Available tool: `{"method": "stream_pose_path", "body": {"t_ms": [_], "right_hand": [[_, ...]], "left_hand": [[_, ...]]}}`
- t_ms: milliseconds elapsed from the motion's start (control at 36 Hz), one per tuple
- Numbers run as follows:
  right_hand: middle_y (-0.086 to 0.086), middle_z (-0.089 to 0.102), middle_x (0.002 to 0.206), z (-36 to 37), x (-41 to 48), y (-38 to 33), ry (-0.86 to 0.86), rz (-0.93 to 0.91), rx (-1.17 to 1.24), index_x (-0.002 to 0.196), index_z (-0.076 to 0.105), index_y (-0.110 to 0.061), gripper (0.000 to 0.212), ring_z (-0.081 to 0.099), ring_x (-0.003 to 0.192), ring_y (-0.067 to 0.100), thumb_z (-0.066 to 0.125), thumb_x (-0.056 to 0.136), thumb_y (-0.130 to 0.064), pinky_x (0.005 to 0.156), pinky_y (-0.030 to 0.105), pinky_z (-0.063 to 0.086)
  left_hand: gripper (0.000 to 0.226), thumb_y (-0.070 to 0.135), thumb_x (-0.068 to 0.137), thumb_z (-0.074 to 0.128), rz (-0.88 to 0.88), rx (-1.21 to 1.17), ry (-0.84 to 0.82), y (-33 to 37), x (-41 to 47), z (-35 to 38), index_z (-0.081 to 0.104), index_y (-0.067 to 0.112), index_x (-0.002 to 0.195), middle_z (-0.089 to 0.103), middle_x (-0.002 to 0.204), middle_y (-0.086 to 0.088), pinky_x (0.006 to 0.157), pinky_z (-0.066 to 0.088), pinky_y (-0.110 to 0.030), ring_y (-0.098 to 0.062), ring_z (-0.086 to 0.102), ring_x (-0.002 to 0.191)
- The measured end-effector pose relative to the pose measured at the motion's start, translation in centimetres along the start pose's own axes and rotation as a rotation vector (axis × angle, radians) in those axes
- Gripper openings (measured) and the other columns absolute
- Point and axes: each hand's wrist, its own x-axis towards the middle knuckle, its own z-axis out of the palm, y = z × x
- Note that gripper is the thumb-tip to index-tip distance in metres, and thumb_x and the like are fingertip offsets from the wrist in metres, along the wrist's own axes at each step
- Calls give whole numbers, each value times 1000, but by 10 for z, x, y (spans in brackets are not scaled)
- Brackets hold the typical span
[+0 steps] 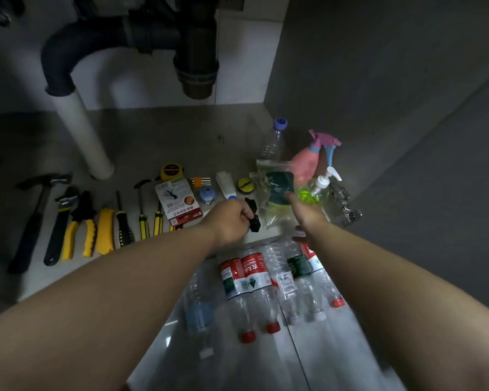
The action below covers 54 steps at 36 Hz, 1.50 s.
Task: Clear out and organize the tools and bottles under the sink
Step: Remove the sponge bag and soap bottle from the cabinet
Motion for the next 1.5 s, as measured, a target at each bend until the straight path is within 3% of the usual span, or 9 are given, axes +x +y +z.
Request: {"method": "stream_pose_path", "body": {"t_ms": [167,639,806,972,1056,1139,1306,1417,1500], "right_hand": [[15,50,142,17,29,-3,11,121,122,144,42,-19,88,56,118,41,67,78,-70,96,54,52],[12,72,107,18,39,15,-44,116,334,115,64,-8,43,72,90,28,80,84,-33,82,46,62],[2,70,81,-11,19,15,-140,24,297,99,68,-11,28,66,67,17,80,83,-32,61,28,56],[15,74,111,-52,-15,9,-406,2,434,121,64,-6,40,72,100,28,76,87,-24,64,28,62],[20,68,125,-74,-36,5,-573,-24,484,135,57,-6,50,65,117,32,71,91,-23,85,36,61],[21,63,133,-96,-61,3,-768,-27,414,139,52,-11,53,60,126,35,69,91,-26,105,45,50],[8,71,124,-123,-117,1,-647,-115,-63,127,66,-18,47,66,114,22,73,87,-42,105,43,49],[5,70,125,-128,-154,0,-551,-280,116,120,68,-22,30,62,120,26,67,91,-28,108,47,44],[6,69,127,-127,-185,-2,-645,-315,223,128,65,-24,41,63,121,28,67,91,-42,108,54,45]], "left_hand": [[22,8,99,53,3,9,31,-25,2,12,73,15,105,71,111,-2,86,47,-23,-18,64,105],[20,6,99,52,-122,-141,32,-25,9,26,70,13,107,71,106,-6,93,52,-29,-20,66,102],[19,21,103,52,-198,-190,14,-9,10,23,65,11,113,68,117,-9,92,47,-29,-24,62,111],[85,86,84,44,-267,-343,-125,25,-2,11,55,21,138,53,146,-4,114,37,-45,-25,50,133],[122,101,54,56,-318,-596,-233,49,-14,7,33,37,156,38,160,-3,111,42,-49,-28,47,138],[122,91,51,74,-241,-751,-251,79,-31,7,29,44,155,45,155,4,84,55,-35,-19,53,130],[97,54,60,93,-221,-774,80,122,-72,12,40,23,136,65,125,-5,90,59,-46,-27,70,105],[68,39,73,89,-124,-622,231,145,-106,4,46,17,121,66,108,3,83,55,-32,-14,66,95],[77,44,70,90,-48,-459,290,166,-135,-4,37,22,122,57,112,2,92,52,-35,-17,59,104]]}}
